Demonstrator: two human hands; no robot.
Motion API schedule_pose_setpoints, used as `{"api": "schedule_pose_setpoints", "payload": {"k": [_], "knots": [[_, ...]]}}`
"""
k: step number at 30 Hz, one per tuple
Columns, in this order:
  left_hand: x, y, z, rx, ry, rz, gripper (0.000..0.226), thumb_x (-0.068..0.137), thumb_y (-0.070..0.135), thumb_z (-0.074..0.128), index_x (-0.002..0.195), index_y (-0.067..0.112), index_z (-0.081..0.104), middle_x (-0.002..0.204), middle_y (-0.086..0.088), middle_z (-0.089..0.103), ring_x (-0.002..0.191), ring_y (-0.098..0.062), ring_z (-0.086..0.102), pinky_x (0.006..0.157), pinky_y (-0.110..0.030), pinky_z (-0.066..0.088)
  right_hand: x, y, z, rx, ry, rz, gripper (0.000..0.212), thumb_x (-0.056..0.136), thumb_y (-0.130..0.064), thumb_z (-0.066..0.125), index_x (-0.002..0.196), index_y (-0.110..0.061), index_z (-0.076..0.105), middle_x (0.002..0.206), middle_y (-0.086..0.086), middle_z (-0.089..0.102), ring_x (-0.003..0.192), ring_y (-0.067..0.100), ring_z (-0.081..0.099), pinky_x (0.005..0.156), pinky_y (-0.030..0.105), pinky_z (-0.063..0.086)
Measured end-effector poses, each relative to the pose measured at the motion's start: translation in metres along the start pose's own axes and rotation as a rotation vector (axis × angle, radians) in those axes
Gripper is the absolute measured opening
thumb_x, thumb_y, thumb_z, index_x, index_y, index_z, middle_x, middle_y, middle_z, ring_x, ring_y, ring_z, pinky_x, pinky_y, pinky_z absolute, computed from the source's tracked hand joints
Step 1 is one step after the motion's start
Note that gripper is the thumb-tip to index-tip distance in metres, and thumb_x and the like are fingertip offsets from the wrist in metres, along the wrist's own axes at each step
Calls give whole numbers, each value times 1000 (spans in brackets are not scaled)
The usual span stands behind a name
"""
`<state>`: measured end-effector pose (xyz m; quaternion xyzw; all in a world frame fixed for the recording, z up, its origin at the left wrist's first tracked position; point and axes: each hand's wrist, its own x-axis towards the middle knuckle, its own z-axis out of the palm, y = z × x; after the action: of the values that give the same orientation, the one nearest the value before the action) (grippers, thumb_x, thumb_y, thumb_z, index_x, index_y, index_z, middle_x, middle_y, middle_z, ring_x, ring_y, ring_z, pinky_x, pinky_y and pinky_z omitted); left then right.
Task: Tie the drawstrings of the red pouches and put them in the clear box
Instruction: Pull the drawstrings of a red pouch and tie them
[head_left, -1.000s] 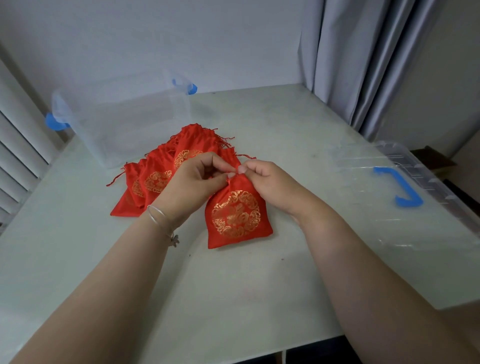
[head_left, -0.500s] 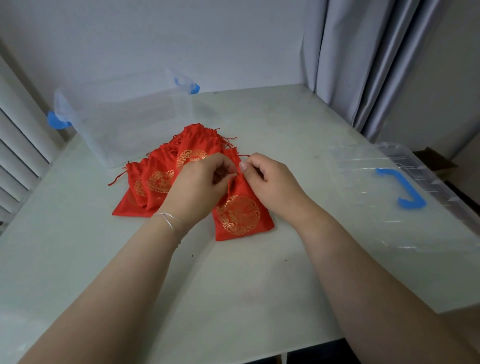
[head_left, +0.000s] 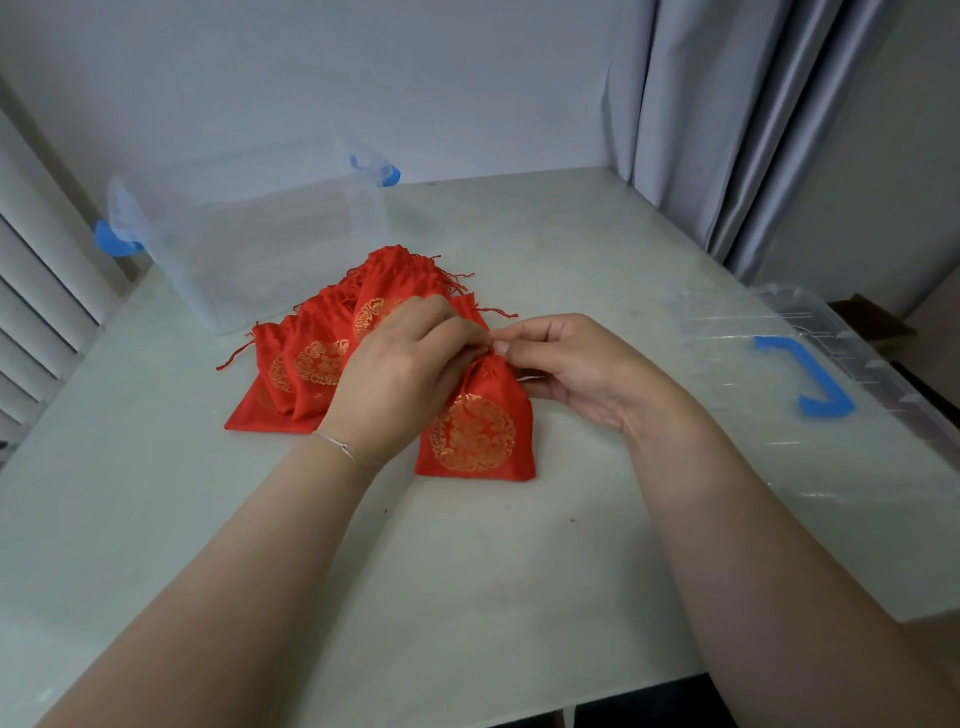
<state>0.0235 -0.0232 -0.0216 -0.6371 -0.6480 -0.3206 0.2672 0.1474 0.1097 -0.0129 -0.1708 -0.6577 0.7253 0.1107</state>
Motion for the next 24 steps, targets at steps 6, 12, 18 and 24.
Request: {"api": "schedule_pose_setpoints", "payload": {"k": [6, 12, 18, 24], "knots": [[-1, -2, 1, 30, 46, 94, 10, 90, 9, 63, 85, 6, 71, 84, -10, 61, 75, -26, 52, 63, -34, 43, -5, -5, -10, -130, -69, -60, 18, 86, 2, 60, 86, -14, 70, 68, -5, 71, 64, 5, 66, 64, 20, 56], [-3, -1, 5, -119, 42, 18, 5, 84, 11, 71, 81, 6, 73, 82, -7, 62, 73, -25, 54, 68, -32, 42, -3, -4, -13, -258, -91, -130, 17, 84, 4, 62, 85, -11, 69, 72, -6, 72, 68, 2, 65, 70, 17, 55], [-3, -1, 5, -156, 86, -56, 8, 84, 16, 71, 82, 9, 75, 81, -4, 66, 72, -24, 57, 67, -34, 45, 0, 0, -3, -382, 49, -209, 23, 86, 1, 62, 77, -20, 66, 75, 6, 68, 68, 10, 62, 75, 30, 53], [-2, 3, 3, -61, 95, -78, 5, 84, 10, 68, 83, 9, 74, 83, -2, 69, 74, -23, 64, 62, -36, 51, 3, 5, 8, -599, 225, -319, 18, 83, -11, 61, 74, -25, 55, 61, 7, 63, 58, 17, 56, 61, 35, 48]]}}
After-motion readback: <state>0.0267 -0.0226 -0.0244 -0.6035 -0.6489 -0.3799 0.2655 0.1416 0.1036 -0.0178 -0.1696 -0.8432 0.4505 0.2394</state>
